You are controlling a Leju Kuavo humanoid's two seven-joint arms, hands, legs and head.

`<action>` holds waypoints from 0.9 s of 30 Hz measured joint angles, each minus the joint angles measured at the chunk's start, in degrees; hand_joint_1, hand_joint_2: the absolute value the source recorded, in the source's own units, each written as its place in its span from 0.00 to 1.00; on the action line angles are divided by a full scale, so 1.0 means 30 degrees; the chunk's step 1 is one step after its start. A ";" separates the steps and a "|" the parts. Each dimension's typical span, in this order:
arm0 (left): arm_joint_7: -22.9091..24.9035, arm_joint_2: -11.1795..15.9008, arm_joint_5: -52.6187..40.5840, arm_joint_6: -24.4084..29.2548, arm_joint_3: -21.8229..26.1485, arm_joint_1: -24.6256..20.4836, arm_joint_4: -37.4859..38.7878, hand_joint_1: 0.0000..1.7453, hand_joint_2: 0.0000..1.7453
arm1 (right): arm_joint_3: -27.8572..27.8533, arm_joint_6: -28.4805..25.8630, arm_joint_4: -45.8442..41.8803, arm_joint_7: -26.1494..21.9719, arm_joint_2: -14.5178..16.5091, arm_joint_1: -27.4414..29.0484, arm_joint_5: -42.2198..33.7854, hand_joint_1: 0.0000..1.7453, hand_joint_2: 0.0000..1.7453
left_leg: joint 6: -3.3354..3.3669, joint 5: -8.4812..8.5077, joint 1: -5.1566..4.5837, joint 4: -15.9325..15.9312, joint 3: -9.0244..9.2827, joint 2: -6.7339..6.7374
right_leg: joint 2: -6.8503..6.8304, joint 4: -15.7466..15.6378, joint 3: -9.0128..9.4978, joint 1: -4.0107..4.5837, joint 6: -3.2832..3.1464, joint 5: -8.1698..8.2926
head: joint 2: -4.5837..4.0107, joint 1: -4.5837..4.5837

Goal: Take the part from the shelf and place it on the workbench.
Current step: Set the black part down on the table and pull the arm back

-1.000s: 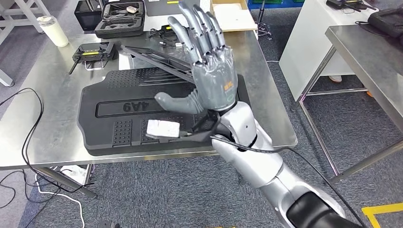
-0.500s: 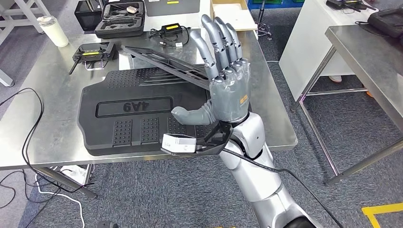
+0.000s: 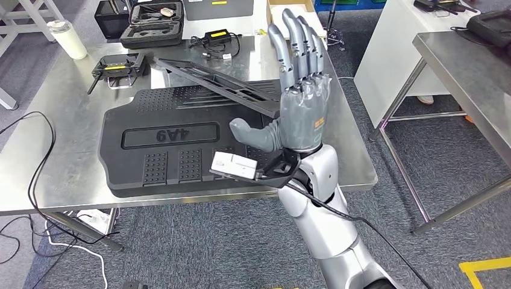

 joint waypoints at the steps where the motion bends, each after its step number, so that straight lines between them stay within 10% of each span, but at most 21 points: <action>1: 0.0002 -0.0002 0.0000 0.0071 0.0000 0.0000 0.0000 0.00 0.00 | 0.0000 0.0000 0.0000 0.0044 0.0000 0.0004 -0.0053 0.00 0.00 | 0.0004 -0.0002 -0.0013 0.0005 -0.0001 0.0000 | 0.0000 0.0000 0.0000 -0.0014 0.0010 0.0002 | 0.0000 0.0000; 11: 0.0068 -0.0045 0.0107 0.0552 0.0000 0.0006 0.0015 0.00 0.00 | 0.0000 0.0004 0.0000 0.0233 0.0000 0.0004 -0.0406 0.00 0.00 | 0.0411 0.0159 0.0017 -0.0123 0.0044 0.0045 | -0.0007 0.0009 0.0045 -0.0075 0.0387 -0.0013 | 0.0000 0.0007; 17: 0.0100 -0.0118 0.0164 0.0665 0.0004 0.0092 0.0015 0.00 0.00 | 0.0000 0.0000 0.0004 0.0397 -0.0024 0.0181 -0.0570 0.00 0.00 | 0.0576 0.0357 0.0210 -0.0415 0.0133 0.0150 | -0.0069 0.4875 -0.2253 -0.0289 0.0764 -0.2115 | 0.0000 0.0200; 21: 0.0131 -0.0164 0.0166 0.0701 0.0000 0.0113 0.0016 0.00 0.00 | 0.0000 0.0000 0.0004 0.0494 -0.0044 0.0214 -0.0668 0.00 0.00 | 0.0180 0.0045 0.0364 -0.0052 0.0109 0.0093 | -0.0092 0.1221 -0.0613 -0.0430 0.0860 -0.0066 | 0.0000 0.0253; 27: 0.0151 -0.0168 0.0166 0.0789 -0.0002 0.0085 0.0022 0.00 0.00 | 0.0000 0.0000 0.0007 0.0581 -0.0058 0.0215 -0.0747 0.00 0.00 | -0.0473 -0.0470 0.0391 0.0528 -0.0099 0.0087 | -0.0078 0.0146 -0.0222 -0.0339 0.0111 0.0064 | 0.0000 0.0088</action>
